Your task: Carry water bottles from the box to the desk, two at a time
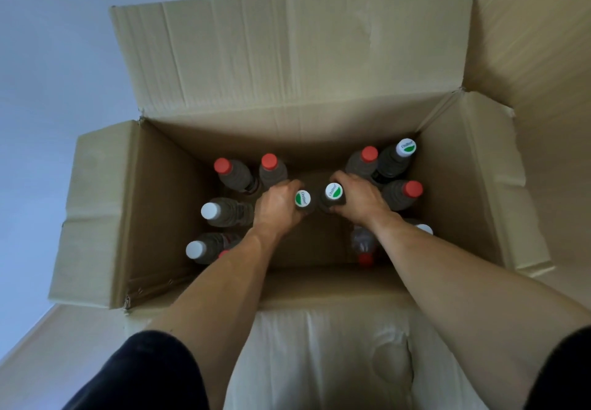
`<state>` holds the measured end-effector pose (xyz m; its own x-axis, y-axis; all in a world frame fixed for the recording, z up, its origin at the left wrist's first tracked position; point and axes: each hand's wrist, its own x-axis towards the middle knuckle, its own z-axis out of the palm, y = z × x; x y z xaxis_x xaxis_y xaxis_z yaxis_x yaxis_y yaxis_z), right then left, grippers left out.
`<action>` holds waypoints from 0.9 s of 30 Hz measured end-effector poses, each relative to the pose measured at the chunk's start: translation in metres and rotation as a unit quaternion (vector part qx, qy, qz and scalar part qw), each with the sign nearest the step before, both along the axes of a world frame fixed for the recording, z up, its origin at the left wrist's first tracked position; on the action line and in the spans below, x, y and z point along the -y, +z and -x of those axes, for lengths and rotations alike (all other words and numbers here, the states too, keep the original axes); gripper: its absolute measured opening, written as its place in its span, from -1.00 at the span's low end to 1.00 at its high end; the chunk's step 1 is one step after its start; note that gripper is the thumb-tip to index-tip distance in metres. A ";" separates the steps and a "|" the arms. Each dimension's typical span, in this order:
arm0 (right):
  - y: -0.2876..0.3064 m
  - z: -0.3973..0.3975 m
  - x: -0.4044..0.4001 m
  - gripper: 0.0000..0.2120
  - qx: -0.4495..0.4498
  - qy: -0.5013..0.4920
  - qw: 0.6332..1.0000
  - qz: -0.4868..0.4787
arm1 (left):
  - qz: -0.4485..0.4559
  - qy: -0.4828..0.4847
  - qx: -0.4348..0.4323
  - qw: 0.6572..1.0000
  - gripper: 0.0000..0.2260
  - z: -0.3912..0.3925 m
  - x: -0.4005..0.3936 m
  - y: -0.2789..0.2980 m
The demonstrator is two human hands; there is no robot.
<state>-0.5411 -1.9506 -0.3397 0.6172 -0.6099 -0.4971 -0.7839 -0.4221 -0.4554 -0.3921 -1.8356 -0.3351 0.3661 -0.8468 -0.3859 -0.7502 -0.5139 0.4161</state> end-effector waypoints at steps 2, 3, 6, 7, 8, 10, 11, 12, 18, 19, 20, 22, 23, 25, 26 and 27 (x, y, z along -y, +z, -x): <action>-0.003 0.002 0.001 -0.44 -0.007 0.006 1.000 -0.009 | -0.002 0.003 -0.022 1.000 -0.50 -0.001 0.002 -0.003; -0.005 0.003 0.001 -0.41 -0.013 0.008 1.000 -0.011 | -0.002 0.007 -0.031 1.000 -0.47 -0.002 0.005 -0.005; -0.010 0.005 0.001 -0.34 -0.019 -0.003 1.000 -0.016 | -0.008 0.017 -0.050 0.999 -0.44 -0.004 0.010 -0.012; -0.011 0.004 0.001 -0.34 -0.018 -0.007 1.000 -0.013 | -0.016 0.019 -0.054 0.998 -0.44 -0.005 0.011 -0.015; -0.012 0.003 0.001 -0.37 -0.017 -0.009 1.000 -0.010 | -0.029 0.021 -0.055 0.998 -0.44 -0.005 0.012 -0.017; -0.014 0.003 0.003 -0.44 -0.014 -0.013 1.000 -0.005 | -0.045 0.025 -0.051 0.997 -0.48 -0.003 0.013 -0.022; -0.014 0.003 0.003 -0.47 -0.014 -0.016 1.000 -0.005 | -0.046 0.026 -0.046 0.998 -0.52 -0.003 0.014 -0.023; -0.014 0.003 0.004 -0.50 -0.015 -0.019 1.000 -0.004 | -0.044 0.022 -0.041 0.998 -0.55 -0.004 0.016 -0.022; 0.009 0.012 0.013 -0.39 0.015 -0.048 0.997 -0.050 | -0.024 0.048 -0.088 0.995 -0.52 -0.010 0.017 0.002; 0.016 0.013 0.015 -0.36 0.022 -0.051 0.996 -0.065 | -0.020 0.055 -0.099 0.993 -0.53 -0.012 0.017 0.008; 0.022 0.015 0.018 -0.34 0.031 -0.051 0.995 -0.083 | -0.018 0.058 -0.108 0.992 -0.52 -0.015 0.016 0.015; 0.036 0.016 0.024 -0.29 0.044 -0.046 0.992 -0.112 | -0.015 0.060 -0.123 0.990 -0.48 -0.020 0.016 0.029; 0.043 0.017 0.027 -0.27 0.048 -0.043 0.990 -0.126 | -0.012 0.061 -0.132 0.989 -0.47 -0.023 0.017 0.036; 0.054 0.020 0.030 -0.25 0.057 -0.055 0.984 -0.159 | -0.008 0.065 -0.160 0.985 -0.47 -0.029 0.018 0.053; 0.059 0.021 0.031 -0.27 0.066 -0.071 0.979 -0.177 | -0.002 0.069 -0.180 0.981 -0.48 -0.032 0.018 0.061; 0.065 0.023 0.032 -0.35 0.081 -0.088 0.973 -0.198 | 0.009 0.080 -0.208 0.975 -0.50 -0.035 0.018 0.068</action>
<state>-0.5640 -1.9822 -0.2748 0.6106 -0.4937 -0.6192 -0.7323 -0.0544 -0.6788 -0.3572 -1.8533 -0.2668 0.3090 -0.7992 -0.5156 -0.4246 -0.6010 0.6771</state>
